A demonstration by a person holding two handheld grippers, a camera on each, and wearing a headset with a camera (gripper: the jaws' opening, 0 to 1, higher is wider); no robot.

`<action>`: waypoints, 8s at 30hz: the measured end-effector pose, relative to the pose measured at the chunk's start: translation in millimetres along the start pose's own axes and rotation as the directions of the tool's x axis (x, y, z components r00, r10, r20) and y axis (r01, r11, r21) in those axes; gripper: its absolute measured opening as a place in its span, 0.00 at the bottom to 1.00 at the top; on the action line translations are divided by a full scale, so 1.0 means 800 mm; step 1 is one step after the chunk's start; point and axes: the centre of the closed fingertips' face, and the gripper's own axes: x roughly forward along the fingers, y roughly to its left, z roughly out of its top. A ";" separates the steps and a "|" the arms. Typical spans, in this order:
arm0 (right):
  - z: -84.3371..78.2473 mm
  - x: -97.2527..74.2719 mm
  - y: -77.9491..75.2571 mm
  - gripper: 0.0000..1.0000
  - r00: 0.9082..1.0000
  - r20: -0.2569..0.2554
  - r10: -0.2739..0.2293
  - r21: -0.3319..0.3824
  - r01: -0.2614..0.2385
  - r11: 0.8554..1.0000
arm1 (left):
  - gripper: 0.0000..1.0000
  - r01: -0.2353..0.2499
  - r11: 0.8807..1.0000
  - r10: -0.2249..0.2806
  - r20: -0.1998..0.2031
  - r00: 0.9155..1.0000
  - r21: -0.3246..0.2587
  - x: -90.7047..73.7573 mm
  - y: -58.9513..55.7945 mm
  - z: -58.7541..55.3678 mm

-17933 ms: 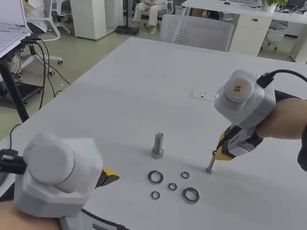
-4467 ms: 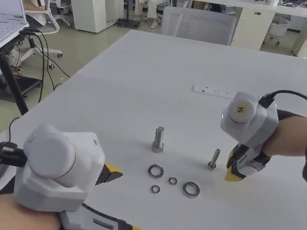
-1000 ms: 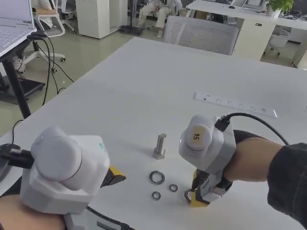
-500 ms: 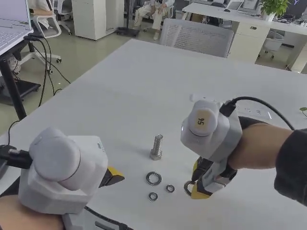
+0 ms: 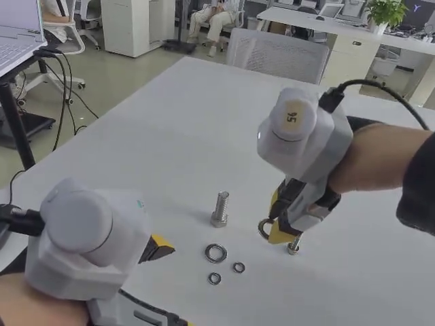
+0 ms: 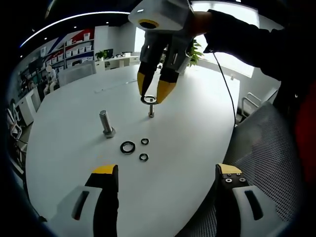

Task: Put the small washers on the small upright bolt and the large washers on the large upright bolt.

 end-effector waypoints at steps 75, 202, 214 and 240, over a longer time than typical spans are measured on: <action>0.065 0.066 -0.081 0.24 0.999 -0.011 0.038 -0.072 -0.038 0.997 | 0.80 -0.005 0.999 0.004 -0.019 1.000 -0.035 -0.003 -0.005 -0.013; 0.016 0.090 -0.058 0.32 0.995 -0.083 0.061 0.023 -0.060 0.998 | 0.80 0.011 1.000 -0.012 -0.014 1.000 -0.021 -0.006 -0.006 -0.006; 0.026 0.088 -0.037 0.32 0.996 -0.043 0.074 0.025 -0.073 0.997 | 0.80 -0.001 1.000 0.000 -0.019 1.000 -0.016 -0.004 0.004 -0.002; 0.050 0.135 -0.004 0.30 0.994 -0.002 0.105 0.005 -0.105 0.994 | 0.79 -0.016 1.000 0.016 -0.024 1.000 -0.011 -0.001 0.008 -0.007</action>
